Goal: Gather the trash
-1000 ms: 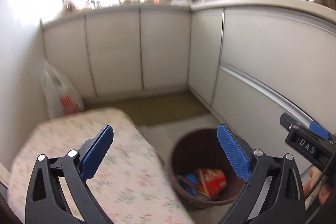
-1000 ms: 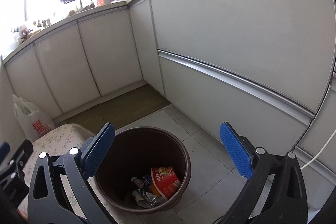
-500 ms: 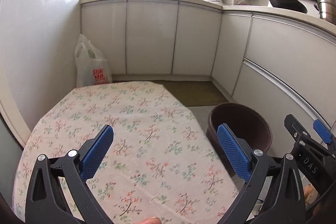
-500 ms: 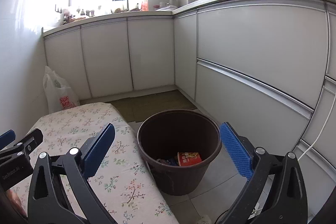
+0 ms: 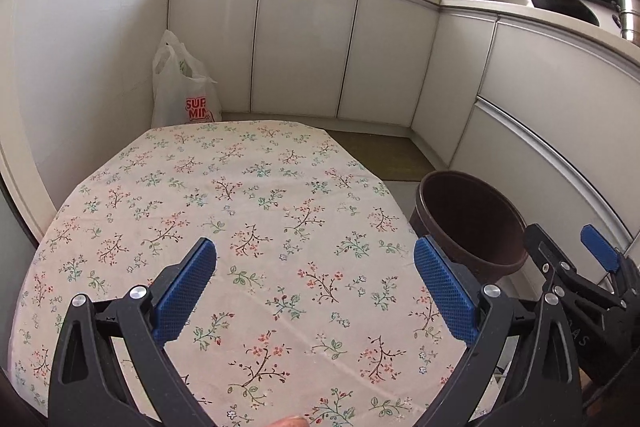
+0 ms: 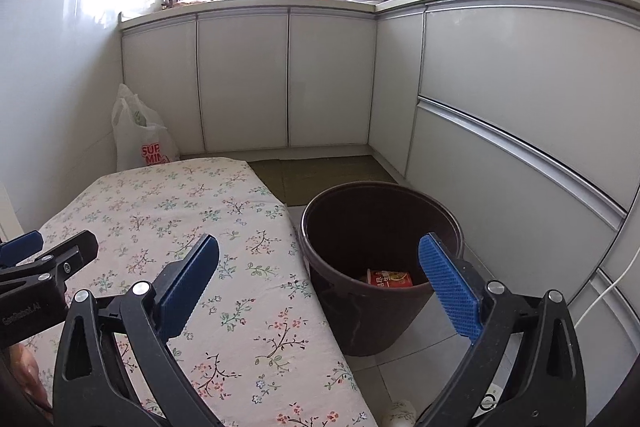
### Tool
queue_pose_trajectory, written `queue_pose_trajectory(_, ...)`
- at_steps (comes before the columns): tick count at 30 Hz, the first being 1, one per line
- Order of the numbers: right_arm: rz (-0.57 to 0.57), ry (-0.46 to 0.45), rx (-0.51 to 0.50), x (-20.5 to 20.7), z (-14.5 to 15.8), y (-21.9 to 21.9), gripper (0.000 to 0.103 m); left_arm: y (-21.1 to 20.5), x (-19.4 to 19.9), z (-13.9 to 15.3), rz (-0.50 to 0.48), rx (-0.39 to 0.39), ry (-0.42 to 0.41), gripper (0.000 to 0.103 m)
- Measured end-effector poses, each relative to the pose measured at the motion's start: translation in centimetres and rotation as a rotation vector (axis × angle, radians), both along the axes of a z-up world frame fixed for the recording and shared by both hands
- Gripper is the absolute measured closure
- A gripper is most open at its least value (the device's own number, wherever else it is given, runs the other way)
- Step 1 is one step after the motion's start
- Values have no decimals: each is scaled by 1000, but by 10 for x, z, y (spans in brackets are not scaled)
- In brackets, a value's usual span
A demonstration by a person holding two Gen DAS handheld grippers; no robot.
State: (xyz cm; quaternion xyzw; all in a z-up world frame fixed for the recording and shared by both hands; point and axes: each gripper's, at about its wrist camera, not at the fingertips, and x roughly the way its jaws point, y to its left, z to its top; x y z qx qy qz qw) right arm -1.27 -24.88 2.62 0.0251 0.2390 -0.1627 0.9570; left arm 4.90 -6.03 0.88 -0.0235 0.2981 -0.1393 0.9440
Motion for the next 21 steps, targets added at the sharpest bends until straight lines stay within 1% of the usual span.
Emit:
queue_pose_trajectory(2, -7, -1, 7, 1, -1, -2, 7, -1, -1, 0, 0, 8, -8, 7)
queue_pose_trajectory(5, -2, 3, 18, 1, -2, -4, 7, -2, 2, -2, -5, 12, 4, 7)
queue_pose_trajectory(8, 7, 7, 13, 1, -3, -4, 7, -3, 4, -5, -6, 12, 17, 7)
queue_pose_trajectory(21, 24, 19, 3, 2, -6, -4, 7, -1, 5, -7, -1, 5, 24, 7)
